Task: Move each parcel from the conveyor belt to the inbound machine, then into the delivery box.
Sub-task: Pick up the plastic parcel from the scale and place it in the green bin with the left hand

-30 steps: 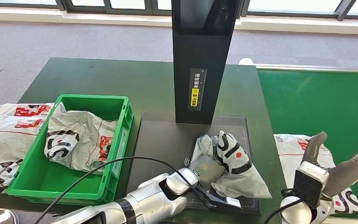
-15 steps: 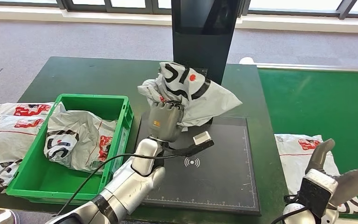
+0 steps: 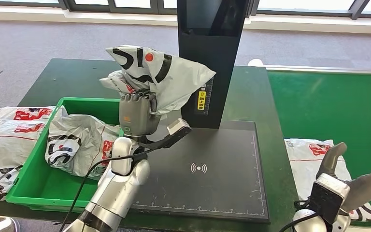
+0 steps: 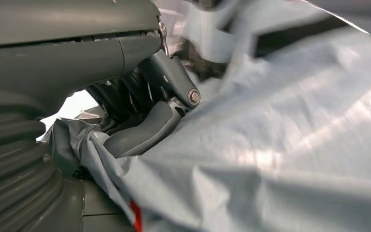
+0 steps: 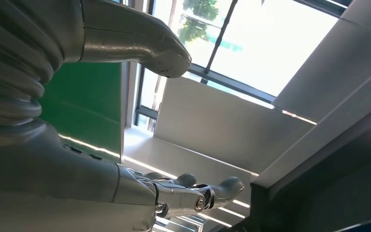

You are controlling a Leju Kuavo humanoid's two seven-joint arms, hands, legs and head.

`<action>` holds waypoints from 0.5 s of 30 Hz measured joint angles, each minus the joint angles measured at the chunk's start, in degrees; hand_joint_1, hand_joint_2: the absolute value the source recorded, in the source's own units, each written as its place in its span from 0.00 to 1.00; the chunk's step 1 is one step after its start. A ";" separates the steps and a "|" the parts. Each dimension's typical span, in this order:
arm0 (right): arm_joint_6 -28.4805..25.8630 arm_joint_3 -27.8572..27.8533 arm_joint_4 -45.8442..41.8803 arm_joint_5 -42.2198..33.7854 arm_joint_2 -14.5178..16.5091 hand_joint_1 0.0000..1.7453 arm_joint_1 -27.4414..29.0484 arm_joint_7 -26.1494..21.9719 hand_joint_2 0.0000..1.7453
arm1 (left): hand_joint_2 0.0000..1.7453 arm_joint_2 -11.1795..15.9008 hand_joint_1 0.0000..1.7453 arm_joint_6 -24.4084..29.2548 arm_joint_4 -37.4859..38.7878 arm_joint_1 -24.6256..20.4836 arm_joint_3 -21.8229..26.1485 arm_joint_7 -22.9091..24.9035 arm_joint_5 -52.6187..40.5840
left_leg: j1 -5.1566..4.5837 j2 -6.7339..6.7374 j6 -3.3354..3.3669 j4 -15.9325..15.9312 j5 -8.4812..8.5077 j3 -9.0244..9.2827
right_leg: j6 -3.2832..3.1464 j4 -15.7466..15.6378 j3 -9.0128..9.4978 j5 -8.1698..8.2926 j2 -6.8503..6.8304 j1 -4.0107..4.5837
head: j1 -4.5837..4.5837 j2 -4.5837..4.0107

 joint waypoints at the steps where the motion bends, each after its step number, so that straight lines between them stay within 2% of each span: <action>1: 0.00 0.00 0.00 0.01 0.00 0.00 0.03 0.05 1.00 | 1.00 -0.36 1.00 0.00 -2.06 1.03 2.12 -1.40 0.24 | 0.00 0.04 0.00 0.00 0.00 -0.01 | 0.00 0.01 -0.03 0.00 0.02 0.00 | 0.00 0.00; 4: 0.00 0.00 -0.06 0.06 0.00 0.00 0.37 0.47 1.00 | 1.00 -1.79 1.00 0.00 -8.16 3.21 9.19 -5.04 1.46 | 0.01 0.08 -0.01 0.00 0.00 -0.04 | -0.01 0.01 -0.08 -0.01 0.05 0.00 | 0.00 0.00; 7: 0.00 0.00 -0.46 -0.08 -0.01 0.00 1.01 0.89 1.00 | 1.00 -2.59 1.00 0.00 -12.21 4.43 16.21 -6.59 3.74 | 0.01 0.06 -0.01 -0.01 -0.01 -0.05 | -0.03 0.01 -0.09 -0.03 0.04 0.00 | 0.00 0.01; 15: 0.04 0.00 -1.33 -0.77 -0.09 0.00 1.76 1.62 1.00 | 1.00 -3.27 1.00 0.00 -12.41 4.75 31.70 -6.66 7.83 | 0.02 0.07 -0.01 0.00 0.00 -0.05 | -0.04 0.01 -0.09 -0.04 0.05 0.00 | 0.00 0.01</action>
